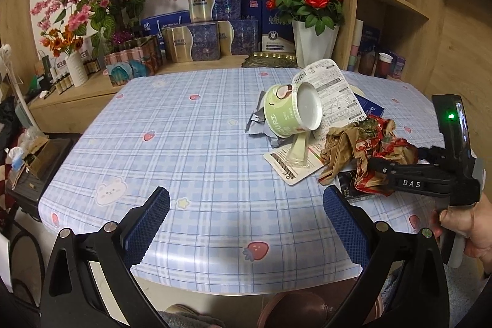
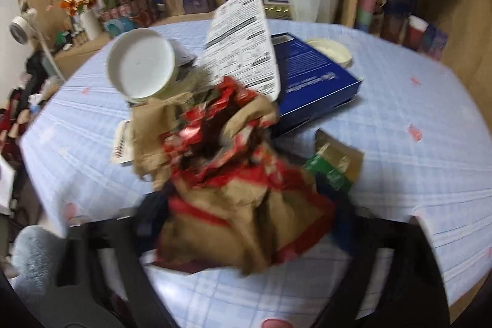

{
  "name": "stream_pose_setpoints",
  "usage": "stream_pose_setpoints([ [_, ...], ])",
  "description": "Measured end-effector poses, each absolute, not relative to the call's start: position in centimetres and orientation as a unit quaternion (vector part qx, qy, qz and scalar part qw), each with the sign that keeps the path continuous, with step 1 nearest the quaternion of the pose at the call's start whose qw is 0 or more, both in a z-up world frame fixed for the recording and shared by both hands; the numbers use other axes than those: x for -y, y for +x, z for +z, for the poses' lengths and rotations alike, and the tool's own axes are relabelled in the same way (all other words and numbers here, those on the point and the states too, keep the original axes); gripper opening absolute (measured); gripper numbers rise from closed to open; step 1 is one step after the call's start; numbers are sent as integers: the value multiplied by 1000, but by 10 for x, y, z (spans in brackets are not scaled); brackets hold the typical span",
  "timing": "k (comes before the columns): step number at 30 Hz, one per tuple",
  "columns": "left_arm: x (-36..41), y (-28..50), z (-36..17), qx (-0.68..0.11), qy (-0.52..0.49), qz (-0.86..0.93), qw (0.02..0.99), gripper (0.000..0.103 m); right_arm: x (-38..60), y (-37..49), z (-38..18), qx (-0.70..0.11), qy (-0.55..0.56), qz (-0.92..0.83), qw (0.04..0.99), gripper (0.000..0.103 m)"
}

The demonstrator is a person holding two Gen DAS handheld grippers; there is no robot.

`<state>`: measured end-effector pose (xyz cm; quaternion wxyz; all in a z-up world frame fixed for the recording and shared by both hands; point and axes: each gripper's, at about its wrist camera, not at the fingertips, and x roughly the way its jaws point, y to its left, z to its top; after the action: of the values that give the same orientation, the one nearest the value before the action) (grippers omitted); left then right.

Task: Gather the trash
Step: 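Grasp the crumpled red-and-brown paper bag with the right gripper, then lift the paper bag with the right gripper while the left gripper grasps the white cup lid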

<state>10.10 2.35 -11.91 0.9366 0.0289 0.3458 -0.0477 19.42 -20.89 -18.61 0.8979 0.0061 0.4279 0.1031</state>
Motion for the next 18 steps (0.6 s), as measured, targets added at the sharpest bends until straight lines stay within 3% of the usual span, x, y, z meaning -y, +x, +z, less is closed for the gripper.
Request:
stream_pose_setpoints([
  [4,-21,104,-123,-353,25,-49,934,98,212,182,-179,-413,25,114,903,63],
  [5,-20,105,-124,-355,22,-54,933,98,214,179,-175,-407,34,118,905,55],
  [13,-1,118,-125,-360,29,-81,929,98,241,153,-147,-339,101,115,928,55],
  [18,30,139,-122,-322,114,-85,936,98,264,147,-141,-320,136,90,933,55],
])
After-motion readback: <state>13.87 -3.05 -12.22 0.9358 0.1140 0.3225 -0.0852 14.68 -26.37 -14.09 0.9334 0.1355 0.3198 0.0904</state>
